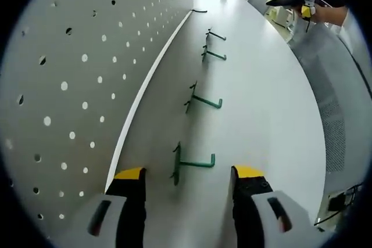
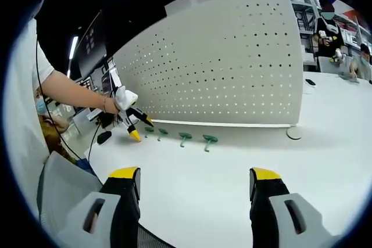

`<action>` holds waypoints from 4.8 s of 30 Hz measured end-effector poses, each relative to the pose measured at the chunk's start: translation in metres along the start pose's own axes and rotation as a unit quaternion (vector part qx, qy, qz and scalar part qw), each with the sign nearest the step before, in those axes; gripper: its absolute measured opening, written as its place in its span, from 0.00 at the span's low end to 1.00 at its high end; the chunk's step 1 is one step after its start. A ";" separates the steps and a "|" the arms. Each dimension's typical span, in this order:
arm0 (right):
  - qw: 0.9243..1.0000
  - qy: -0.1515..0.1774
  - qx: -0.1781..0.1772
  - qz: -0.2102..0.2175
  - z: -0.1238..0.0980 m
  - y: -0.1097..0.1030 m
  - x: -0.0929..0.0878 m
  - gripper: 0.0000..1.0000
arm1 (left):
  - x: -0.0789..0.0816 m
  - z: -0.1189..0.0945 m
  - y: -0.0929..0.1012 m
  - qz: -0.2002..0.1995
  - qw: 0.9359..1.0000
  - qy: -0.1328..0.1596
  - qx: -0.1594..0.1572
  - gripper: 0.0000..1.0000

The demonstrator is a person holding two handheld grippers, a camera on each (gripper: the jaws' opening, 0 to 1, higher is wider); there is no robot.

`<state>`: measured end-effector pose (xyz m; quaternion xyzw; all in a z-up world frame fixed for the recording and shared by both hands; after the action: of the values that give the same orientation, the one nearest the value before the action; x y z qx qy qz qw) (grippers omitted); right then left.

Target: Insert the hook assembly into the mounting plate slot until the hook locks in place.

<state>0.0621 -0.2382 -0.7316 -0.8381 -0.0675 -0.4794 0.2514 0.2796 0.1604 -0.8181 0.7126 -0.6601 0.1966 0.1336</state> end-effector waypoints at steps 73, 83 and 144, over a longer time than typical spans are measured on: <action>1.000 0.017 0.006 0.000 -0.001 0.001 0.008 0.73 | 0.005 -0.024 -0.009 -0.025 0.991 0.046 0.121 0.01; 1.000 0.028 0.009 0.007 -0.001 0.001 0.012 0.73 | 0.018 -0.038 -0.004 -0.042 0.984 0.088 0.149 0.01; 0.995 0.077 0.068 -0.003 -0.013 -0.027 0.025 0.73 | 0.104 -0.120 0.080 -0.114 0.905 0.311 0.265 0.01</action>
<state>0.0553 -0.2243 -0.6958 -0.7794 -0.0830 -0.5375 0.3109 0.1933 0.1145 -0.6695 0.6946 -0.4228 0.5595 0.1604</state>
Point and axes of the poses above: the point that each gripper's makers call its tool centre point, and the gripper's own axes: z roughly forward along the fingers, y roughly to its right, x roughly out of its top, the point moved 7 cm from there along -z, roughly backward along the fingers, and after that the axes turned 8 degrees about z, right-handed, at the moved point
